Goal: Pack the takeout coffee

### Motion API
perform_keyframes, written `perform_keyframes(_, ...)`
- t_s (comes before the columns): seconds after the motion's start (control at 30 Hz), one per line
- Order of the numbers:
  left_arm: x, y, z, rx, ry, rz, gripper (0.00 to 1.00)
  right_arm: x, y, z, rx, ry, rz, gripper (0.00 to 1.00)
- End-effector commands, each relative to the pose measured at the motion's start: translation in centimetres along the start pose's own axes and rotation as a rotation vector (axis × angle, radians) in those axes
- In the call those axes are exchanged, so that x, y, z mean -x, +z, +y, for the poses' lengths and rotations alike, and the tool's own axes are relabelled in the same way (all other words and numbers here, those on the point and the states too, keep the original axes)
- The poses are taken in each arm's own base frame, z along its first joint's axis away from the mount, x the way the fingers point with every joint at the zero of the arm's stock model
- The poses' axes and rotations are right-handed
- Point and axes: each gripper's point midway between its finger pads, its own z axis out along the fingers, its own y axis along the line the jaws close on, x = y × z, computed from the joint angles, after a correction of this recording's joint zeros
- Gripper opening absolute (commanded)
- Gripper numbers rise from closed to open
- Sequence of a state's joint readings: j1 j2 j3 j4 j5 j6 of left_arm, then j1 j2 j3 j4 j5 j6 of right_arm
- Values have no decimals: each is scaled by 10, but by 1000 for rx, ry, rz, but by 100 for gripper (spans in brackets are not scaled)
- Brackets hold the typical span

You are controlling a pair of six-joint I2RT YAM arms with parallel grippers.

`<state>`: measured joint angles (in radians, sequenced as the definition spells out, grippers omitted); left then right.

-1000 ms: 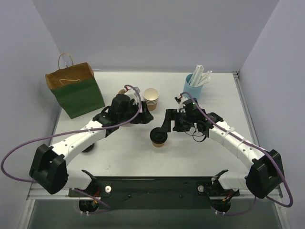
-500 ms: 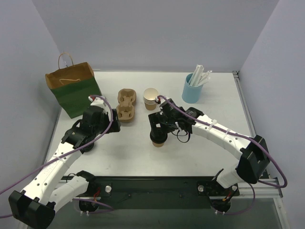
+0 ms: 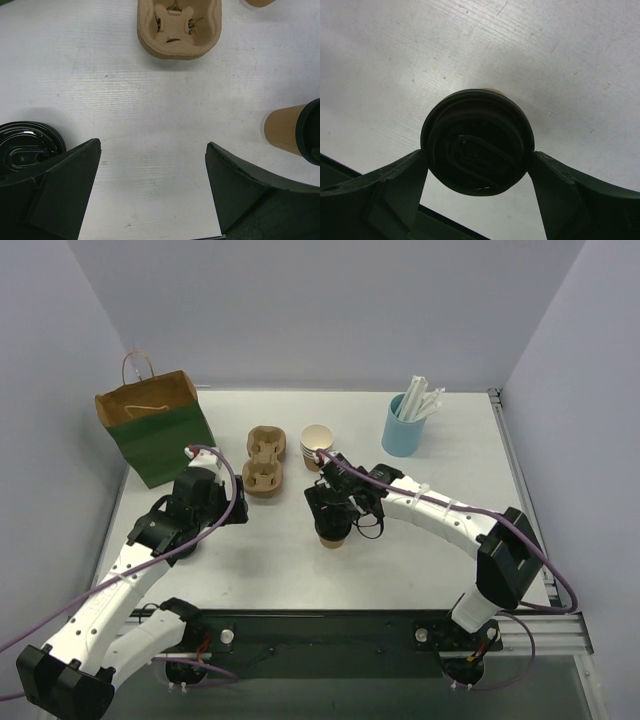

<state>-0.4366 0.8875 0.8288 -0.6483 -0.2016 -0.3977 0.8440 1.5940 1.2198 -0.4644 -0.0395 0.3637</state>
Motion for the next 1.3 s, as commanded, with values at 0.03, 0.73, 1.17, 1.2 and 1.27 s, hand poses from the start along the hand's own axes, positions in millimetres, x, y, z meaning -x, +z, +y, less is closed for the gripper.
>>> perform_keyframes(0.03, 10, -6, 3, 9, 5, -40, 96, -14, 6, -10, -82, -12, 53, 77)
perform_keyframes(0.73, 9, -8, 9, 37, -7, -45, 96, -36, -13, -97, -311, 201, 58, 62)
perform_keyframes(1.17, 4, -5, 5, 30, 6, -27, 96, -88, -62, -259, -609, 683, 24, 64)
perform_keyframes(1.2, 3, -5, 5, 30, 8, -24, 96, -91, -64, -263, -612, 702, 20, 64)
perform_keyframes(1.27, 3, -5, 4, 29, 10, -26, 96, -94, -68, -271, -609, 733, 11, 66)
